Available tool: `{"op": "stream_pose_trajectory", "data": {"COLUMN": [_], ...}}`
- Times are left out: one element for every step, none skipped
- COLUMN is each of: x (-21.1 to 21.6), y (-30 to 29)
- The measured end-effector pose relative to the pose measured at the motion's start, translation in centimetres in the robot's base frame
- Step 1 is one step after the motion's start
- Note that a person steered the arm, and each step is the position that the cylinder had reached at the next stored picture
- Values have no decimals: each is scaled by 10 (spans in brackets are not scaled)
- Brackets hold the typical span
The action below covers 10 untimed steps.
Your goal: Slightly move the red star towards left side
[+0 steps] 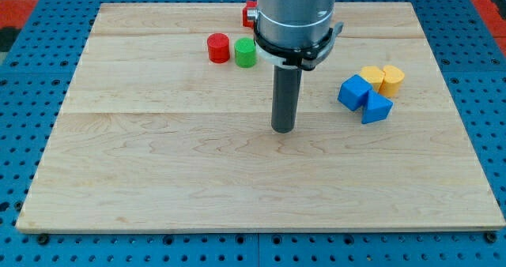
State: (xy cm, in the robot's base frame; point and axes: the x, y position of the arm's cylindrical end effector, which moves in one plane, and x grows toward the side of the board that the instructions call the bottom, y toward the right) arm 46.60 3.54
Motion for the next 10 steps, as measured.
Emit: {"op": "stream_pose_trajectory", "data": {"x": [-15,-16,-74,-79,-82,-85,-99,-203,-226,-271], "y": [-3,1,42,46,46,46,60,117,101,56]}}
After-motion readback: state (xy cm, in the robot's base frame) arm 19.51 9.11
